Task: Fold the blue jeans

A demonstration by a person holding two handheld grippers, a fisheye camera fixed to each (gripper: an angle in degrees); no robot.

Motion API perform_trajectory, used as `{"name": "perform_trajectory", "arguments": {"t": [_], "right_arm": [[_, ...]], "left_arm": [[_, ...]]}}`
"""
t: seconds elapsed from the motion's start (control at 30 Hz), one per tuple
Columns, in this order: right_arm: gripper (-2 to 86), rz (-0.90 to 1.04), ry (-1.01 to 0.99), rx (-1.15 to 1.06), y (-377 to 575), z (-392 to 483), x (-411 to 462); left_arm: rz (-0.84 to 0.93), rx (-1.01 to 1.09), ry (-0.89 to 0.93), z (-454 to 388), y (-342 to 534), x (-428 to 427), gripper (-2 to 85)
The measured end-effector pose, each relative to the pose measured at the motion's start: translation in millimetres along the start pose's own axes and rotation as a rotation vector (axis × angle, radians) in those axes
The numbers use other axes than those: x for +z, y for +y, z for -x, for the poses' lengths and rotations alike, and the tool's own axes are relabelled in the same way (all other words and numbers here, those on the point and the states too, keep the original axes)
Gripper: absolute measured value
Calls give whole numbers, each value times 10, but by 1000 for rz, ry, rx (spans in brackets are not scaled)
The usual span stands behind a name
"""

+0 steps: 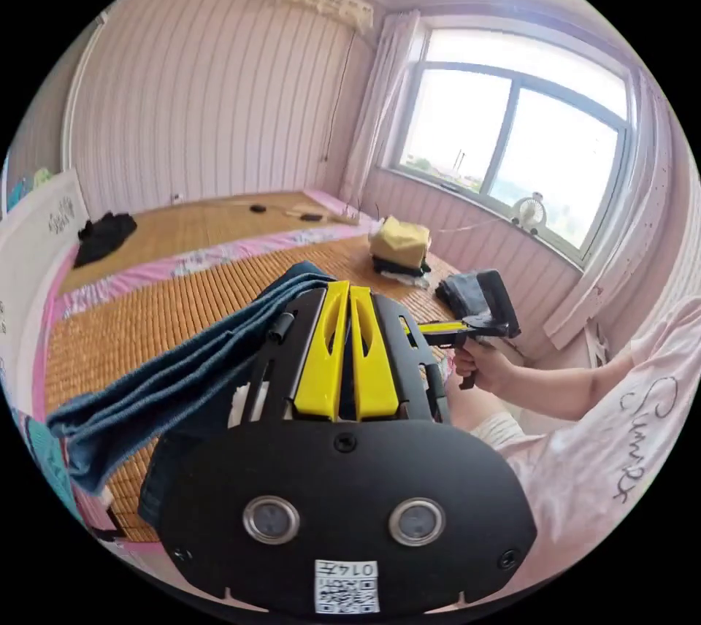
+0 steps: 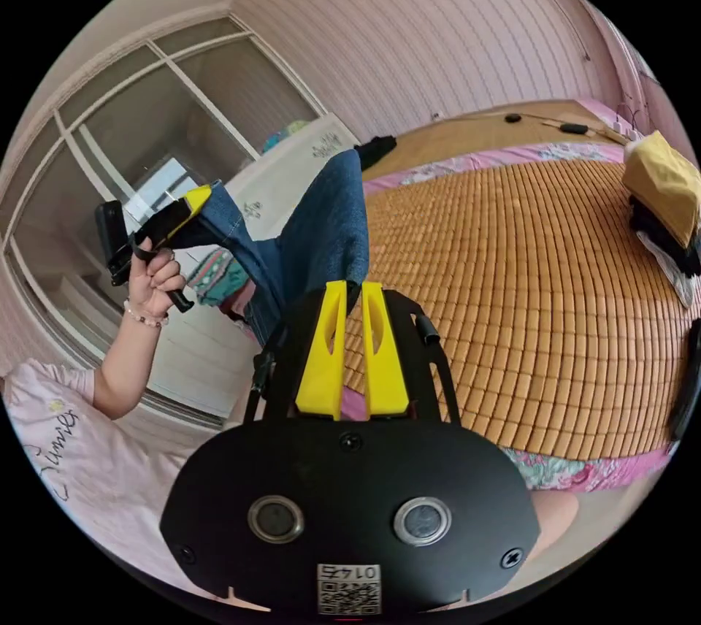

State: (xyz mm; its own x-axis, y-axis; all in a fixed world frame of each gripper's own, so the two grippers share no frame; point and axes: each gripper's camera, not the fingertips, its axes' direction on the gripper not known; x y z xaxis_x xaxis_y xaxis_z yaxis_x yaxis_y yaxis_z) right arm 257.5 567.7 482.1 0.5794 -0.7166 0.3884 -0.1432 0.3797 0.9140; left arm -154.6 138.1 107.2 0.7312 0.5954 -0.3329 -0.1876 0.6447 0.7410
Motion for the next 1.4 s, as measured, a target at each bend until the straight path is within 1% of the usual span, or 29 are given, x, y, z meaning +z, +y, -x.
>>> {"name": "perform_trajectory", "arguments": {"t": [0.03,0.07,0.1,0.13,0.2,0.27,0.33,0.43,0.5,0.53,0.6,0.63,0.67,0.7,0.77,0.83,0.93,1.03,1.07,1.1,1.17,1.2,1.23,1.27,1.3,1.33,1.37,1.4], "right_arm": [[17,128,88,42,173,-167,223],[18,207,141,62,315,-266,369],[19,234,152,63,366,-287,417],[27,263,150,57,421,-284,481],[66,278,95,-28,408,-165,564],[157,324,65,-150,282,56,784],[203,397,56,-226,153,227,1052],[225,471,9,-285,-78,462,1521],[228,503,-5,-275,-225,580,1793],[219,527,41,-262,-316,630,1965],[188,555,155,-254,-425,647,2179],[164,566,197,-250,-482,625,2268],[123,589,216,-236,-537,581,2319],[102,593,224,-227,-568,556,2315],[60,531,202,-219,-712,466,2108],[51,485,142,-179,-835,333,1858],[48,357,69,-80,-1059,49,1275],[51,190,50,-33,-1272,-153,544],[52,119,79,-28,-1355,-204,230],[53,83,95,-27,-1397,-228,70],[55,-79,159,-24,-1562,-326,-568],[56,-119,176,-23,-1608,-353,-721],[56,-194,208,-26,-1706,-407,-1011],[57,-267,249,-31,-1797,-461,-1284],[57,-301,273,-36,-1835,-488,-1416],[57,-370,317,-41,-1882,-548,-1681],[57,-430,357,-39,-1887,-626,-1945],[57,-445,381,-26,-1877,-681,-2064]], "left_arm": [[55,-40,10,44,124,155,-10],[172,-122,26,127,379,433,-10],[229,-198,24,192,620,587,-10],[239,-240,36,229,720,616,-10],[236,-410,110,414,991,561,-10],[178,-457,138,525,1084,391,-10],[155,-476,85,626,1111,187,-10],[130,-509,6,839,1145,-177,-9],[119,-539,-62,1051,1216,-457,-6],[123,-549,-86,1112,1239,-519,-5],[161,-593,-233,1395,1347,-735,8],[178,-601,-273,1475,1373,-776,13],[217,-629,-354,1647,1424,-840,28],[258,-664,-409,1837,1466,-888,46],[290,-729,-454,2127,1502,-949,71],[300,-775,-479,2388,1485,-986,85],[325,-852,-485,2777,1426,-944,110],[441,-926,-477,3067,1459,-766,100],[432,-890,-539,3064,1411,-780,81],[473,-848,-541,3074,1352,-760,48],[496,-769,-534,3063,1222,-786,16],[492,-725,-550,3056,1125,-843,5],[473,-710,-554,3055,1071,-893,3],[396,-701,-543,3063,950,-1043,-1],[291,-705,-511,3074,816,-1244,-4],[234,-701,-494,3072,748,-1359,-4],[119,-676,-481,3046,623,-1618,-5],[14,-646,-475,3010,545,-1889,-6]]}}
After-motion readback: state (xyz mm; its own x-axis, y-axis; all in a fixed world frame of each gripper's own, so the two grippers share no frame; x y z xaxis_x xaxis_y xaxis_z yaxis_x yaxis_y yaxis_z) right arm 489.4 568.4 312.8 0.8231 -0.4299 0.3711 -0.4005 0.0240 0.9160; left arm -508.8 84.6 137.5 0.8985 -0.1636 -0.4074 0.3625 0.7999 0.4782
